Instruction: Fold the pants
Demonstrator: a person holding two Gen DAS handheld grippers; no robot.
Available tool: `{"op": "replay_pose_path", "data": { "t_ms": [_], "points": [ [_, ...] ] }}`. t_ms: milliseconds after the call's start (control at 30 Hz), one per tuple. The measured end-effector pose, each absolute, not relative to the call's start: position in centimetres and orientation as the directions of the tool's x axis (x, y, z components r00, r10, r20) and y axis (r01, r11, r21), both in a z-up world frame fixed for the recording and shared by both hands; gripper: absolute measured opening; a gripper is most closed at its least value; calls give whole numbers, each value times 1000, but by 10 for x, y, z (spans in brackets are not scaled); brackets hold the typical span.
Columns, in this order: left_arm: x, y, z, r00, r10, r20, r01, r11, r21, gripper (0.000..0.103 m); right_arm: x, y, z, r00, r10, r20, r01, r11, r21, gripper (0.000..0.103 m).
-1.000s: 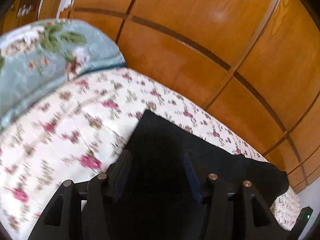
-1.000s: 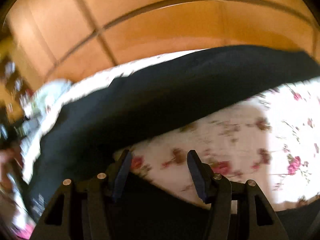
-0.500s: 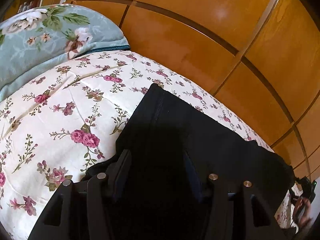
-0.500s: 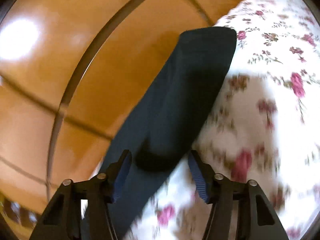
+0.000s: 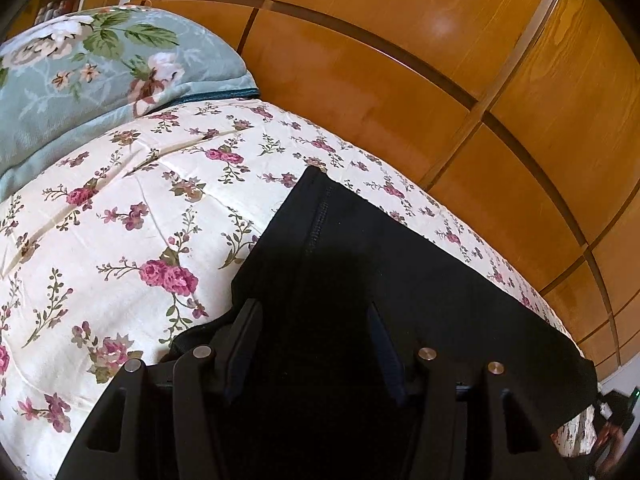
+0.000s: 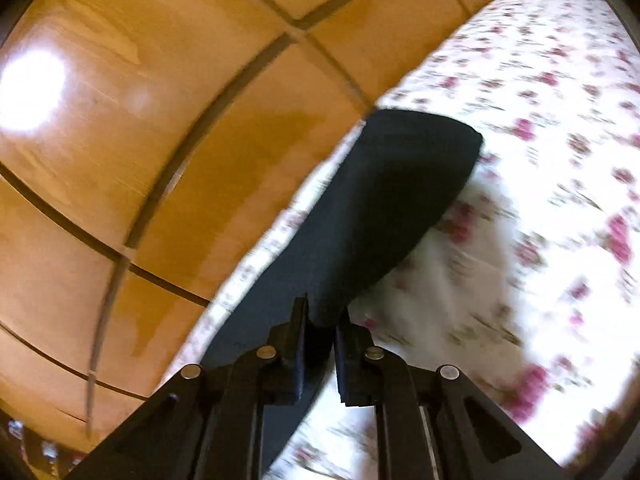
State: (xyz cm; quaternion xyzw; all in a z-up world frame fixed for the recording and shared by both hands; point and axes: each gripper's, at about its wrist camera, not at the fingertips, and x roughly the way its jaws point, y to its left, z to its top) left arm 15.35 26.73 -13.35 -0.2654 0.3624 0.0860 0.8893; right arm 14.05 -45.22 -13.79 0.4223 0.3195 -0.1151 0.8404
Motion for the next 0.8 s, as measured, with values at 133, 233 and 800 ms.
{"op": "replay_pose_path", "data": {
  "t_ms": [133,233,800],
  "points": [
    [162,271,-125,698,-49,-714,-351,846,-401,56,122,-464,-162,766,67,-639,497,569,655,13],
    [172,282,-115,705,-33,-708,-361,843,-398,56,118,-457,-163,779,20,-627,492,601,630,13],
    [268,304,-131,652,12,-758,-363,883,-298,62,110,-456,-175,816,31,-577,454,584,673,13]
  ]
}}
